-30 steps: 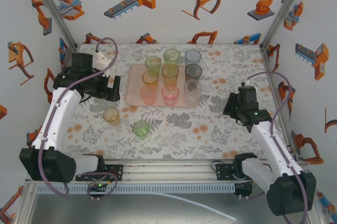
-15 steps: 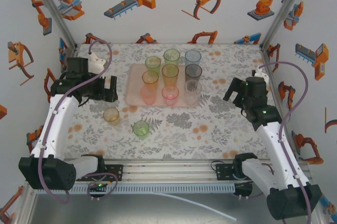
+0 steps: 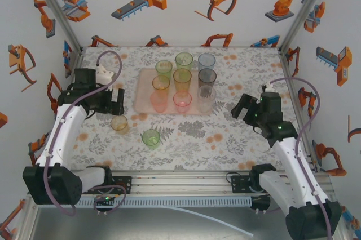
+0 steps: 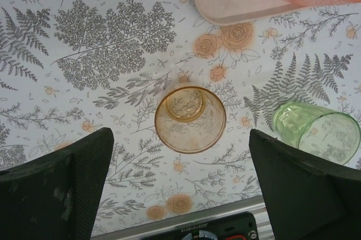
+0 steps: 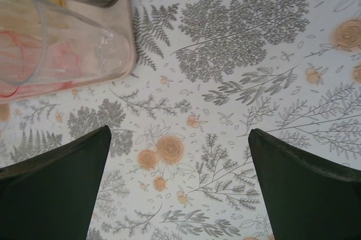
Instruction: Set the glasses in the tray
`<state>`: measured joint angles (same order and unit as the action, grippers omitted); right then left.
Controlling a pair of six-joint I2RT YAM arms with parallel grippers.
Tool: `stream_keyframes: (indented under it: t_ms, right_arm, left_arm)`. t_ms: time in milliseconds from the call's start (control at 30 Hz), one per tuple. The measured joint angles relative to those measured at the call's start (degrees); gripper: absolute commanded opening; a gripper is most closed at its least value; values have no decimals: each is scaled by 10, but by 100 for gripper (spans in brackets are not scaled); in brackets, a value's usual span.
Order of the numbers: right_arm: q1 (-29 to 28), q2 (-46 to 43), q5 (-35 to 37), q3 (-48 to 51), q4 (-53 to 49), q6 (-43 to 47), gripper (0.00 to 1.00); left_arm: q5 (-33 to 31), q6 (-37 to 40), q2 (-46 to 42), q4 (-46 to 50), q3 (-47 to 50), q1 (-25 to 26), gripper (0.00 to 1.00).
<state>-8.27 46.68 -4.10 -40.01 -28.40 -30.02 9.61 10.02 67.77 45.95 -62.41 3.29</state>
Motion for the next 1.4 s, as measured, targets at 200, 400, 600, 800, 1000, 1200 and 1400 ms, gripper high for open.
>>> stream_keyframes:
  t_ms: [200,400,600,800,1000,1200,1400]
  right_arm:
    - [0,-4,-40,4,13,-2,93]
    - [0,-3,-40,7,12,-2,86]
    - [0,42,-36,7,14,0,79]
    - [0,73,-30,14,38,3,78]
    - [0,95,-21,17,49,26,79]
    - [0,85,-4,58,87,42,80]
    - [0,62,12,106,115,46,81]
  left_arm:
    - [25,16,0,14,0,-24,97]
    - [32,28,4,14,3,-51,97]
    - [52,62,19,19,7,-64,91]
    - [72,106,35,20,14,-68,84]
    - [76,136,61,22,13,-69,79]
    - [75,151,75,23,10,-69,78]
    - [74,154,73,7,37,-70,72]
